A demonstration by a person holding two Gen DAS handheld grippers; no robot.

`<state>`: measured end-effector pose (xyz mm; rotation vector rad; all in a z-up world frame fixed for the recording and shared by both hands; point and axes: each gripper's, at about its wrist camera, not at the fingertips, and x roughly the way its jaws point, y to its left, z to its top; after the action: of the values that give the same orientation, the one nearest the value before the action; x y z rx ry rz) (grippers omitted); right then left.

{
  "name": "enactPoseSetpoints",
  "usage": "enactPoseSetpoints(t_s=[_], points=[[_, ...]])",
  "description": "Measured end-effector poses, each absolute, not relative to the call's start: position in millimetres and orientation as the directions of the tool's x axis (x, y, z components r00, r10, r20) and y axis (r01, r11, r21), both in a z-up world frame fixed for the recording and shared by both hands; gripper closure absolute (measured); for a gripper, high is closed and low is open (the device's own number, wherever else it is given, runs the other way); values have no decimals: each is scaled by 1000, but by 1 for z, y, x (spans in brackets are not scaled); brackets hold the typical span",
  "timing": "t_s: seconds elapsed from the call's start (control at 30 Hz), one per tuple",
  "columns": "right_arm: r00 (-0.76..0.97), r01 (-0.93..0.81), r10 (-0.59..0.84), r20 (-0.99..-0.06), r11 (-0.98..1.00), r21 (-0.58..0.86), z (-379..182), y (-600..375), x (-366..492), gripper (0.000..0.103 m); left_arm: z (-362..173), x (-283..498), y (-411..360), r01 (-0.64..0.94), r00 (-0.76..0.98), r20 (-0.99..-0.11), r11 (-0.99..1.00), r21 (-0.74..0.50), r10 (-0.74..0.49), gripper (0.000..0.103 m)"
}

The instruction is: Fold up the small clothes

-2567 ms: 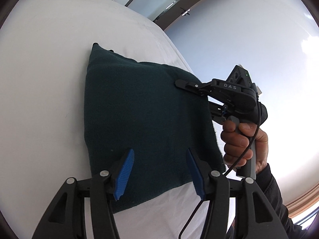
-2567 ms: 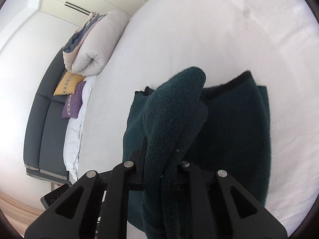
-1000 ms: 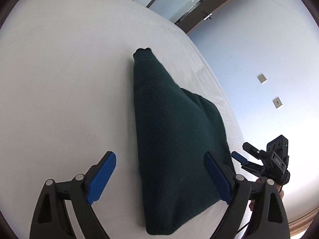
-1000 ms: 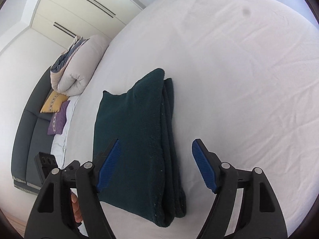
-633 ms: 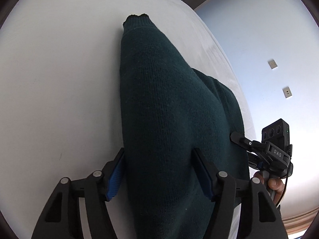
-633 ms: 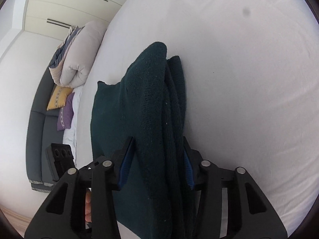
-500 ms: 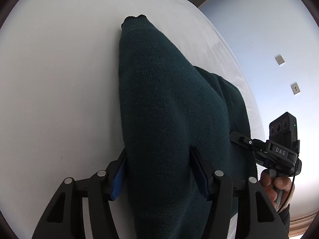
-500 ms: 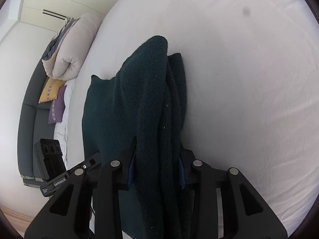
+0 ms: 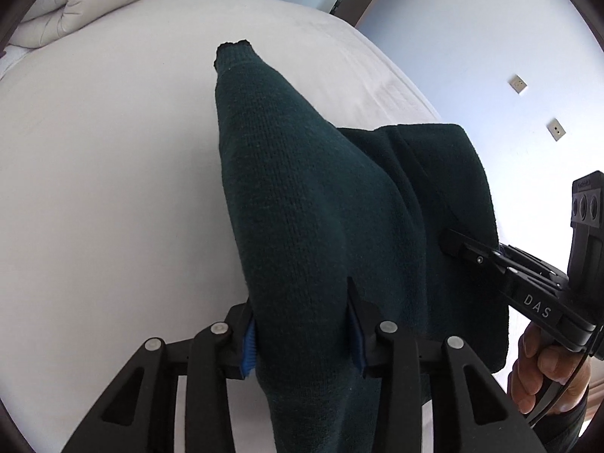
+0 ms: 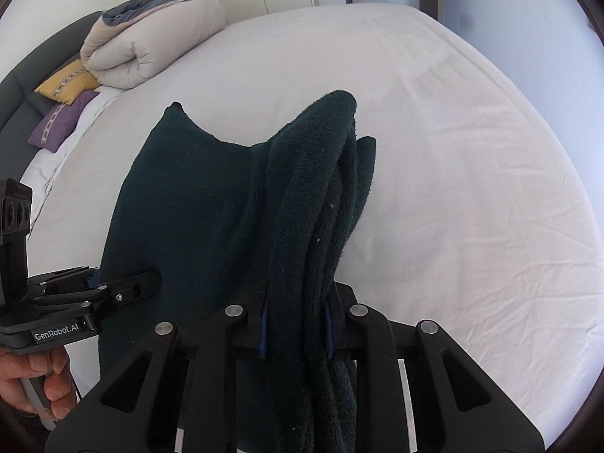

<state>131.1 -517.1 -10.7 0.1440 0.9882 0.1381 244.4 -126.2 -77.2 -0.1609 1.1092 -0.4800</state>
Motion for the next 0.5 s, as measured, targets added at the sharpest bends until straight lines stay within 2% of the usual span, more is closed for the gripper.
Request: enactPoseSetpoints(t_s=[0.13, 0.3, 0.5], points=[[550, -119, 229, -803, 973, 196, 10, -487, 64, 84, -60, 178, -93, 312, 381, -814, 890, -334, -439, 62], [539, -168, 315, -781, 949, 267, 8, -453, -17, 84, -60, 104, -56, 322, 408, -823, 906, -275, -395, 62], [515, -162, 348, -783, 937, 310, -15, -425, -52, 84, -77, 67, -31, 275, 406, -842, 926, -258, -355, 62]])
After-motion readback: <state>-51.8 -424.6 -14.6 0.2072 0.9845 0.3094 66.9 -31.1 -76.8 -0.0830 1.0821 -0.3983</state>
